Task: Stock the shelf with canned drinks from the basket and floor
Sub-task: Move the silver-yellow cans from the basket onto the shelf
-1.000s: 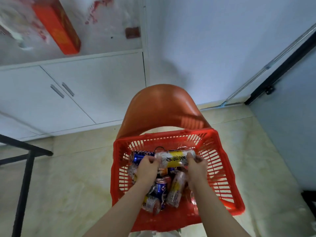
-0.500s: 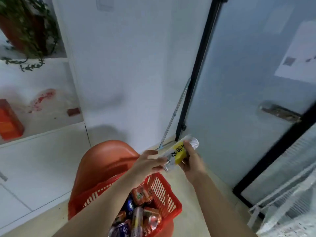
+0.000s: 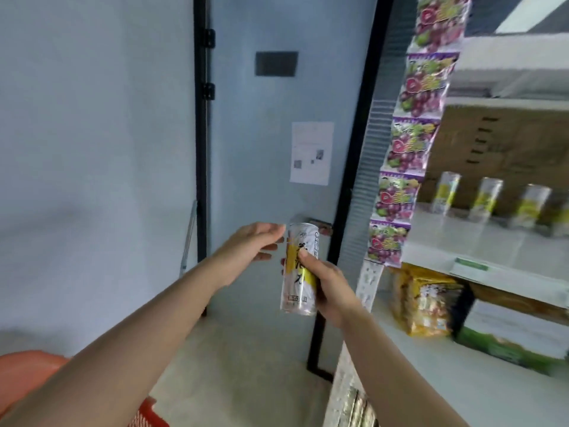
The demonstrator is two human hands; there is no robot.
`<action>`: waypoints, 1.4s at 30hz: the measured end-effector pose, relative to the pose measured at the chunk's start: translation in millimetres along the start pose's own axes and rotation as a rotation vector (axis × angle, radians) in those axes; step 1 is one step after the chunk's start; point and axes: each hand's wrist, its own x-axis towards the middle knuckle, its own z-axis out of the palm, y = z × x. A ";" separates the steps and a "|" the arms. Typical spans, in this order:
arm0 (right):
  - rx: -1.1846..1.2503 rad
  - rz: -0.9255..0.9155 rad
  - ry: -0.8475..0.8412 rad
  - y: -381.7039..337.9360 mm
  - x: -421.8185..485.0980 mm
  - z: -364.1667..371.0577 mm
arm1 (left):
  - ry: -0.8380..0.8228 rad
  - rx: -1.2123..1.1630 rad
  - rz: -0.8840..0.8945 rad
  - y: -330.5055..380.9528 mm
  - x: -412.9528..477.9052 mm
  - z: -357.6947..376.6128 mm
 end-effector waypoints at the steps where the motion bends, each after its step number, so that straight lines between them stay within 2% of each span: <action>1: -0.010 -0.025 0.005 -11.3 -13.4 -22.6 | -0.047 0.007 0.026 17.0 9.6 25.9; 6: -0.041 -0.133 0.044 -55.9 -80.6 -109.0 | -0.355 0.109 0.078 83.4 38.7 135.2; 12: -0.143 -0.202 0.148 -100.1 -133.4 -186.3 | -0.520 0.238 0.227 122.3 67.2 235.7; 20: -0.338 -0.284 0.384 -139.7 -145.2 -263.7 | -0.600 0.281 0.403 151.6 125.5 313.0; 30: -0.585 -0.296 0.674 -160.2 -46.4 -326.1 | -0.574 0.384 0.462 148.3 241.1 367.9; 35: -0.594 -0.327 0.770 -156.1 -9.4 -354.8 | -0.545 0.429 0.469 139.3 280.7 387.1; 39: -0.632 -0.314 0.814 -156.9 14.6 -373.4 | -0.538 0.553 0.526 142.1 307.5 391.3; 42: -0.681 -0.272 0.822 -160.7 32.0 -383.1 | -0.490 0.731 0.640 150.4 319.5 391.9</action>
